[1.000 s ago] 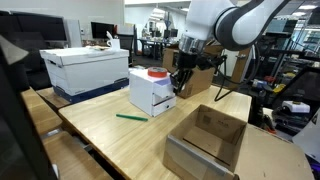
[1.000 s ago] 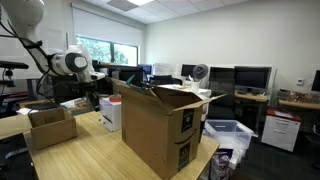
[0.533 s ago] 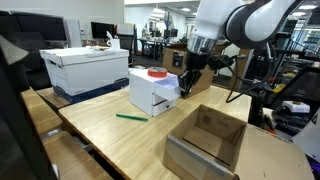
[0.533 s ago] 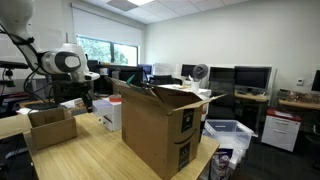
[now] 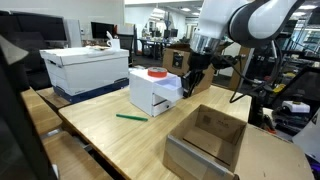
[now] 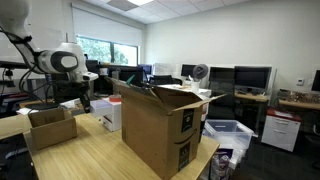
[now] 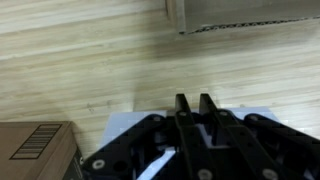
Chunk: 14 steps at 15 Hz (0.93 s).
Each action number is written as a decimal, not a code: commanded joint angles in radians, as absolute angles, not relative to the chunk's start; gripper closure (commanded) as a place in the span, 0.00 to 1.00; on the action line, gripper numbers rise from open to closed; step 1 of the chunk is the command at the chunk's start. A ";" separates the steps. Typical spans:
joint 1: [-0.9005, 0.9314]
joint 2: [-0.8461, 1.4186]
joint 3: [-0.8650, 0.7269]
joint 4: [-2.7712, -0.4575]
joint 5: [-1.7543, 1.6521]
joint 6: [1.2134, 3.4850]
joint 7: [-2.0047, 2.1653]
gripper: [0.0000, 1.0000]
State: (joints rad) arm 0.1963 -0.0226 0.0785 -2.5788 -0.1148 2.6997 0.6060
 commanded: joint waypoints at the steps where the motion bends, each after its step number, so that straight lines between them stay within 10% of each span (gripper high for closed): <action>1: 0.172 -0.062 0.104 -2.612 -0.062 2.694 0.547 0.89; 2: 0.173 -0.061 0.105 -2.611 -0.054 2.693 0.539 0.58; 4: 0.175 -0.071 0.110 -2.585 -0.009 2.632 0.499 0.40; 11: 0.160 -0.113 0.115 -2.528 -0.040 2.506 0.527 0.02; 14: 0.150 -0.104 0.118 -2.496 -0.040 2.485 0.521 0.00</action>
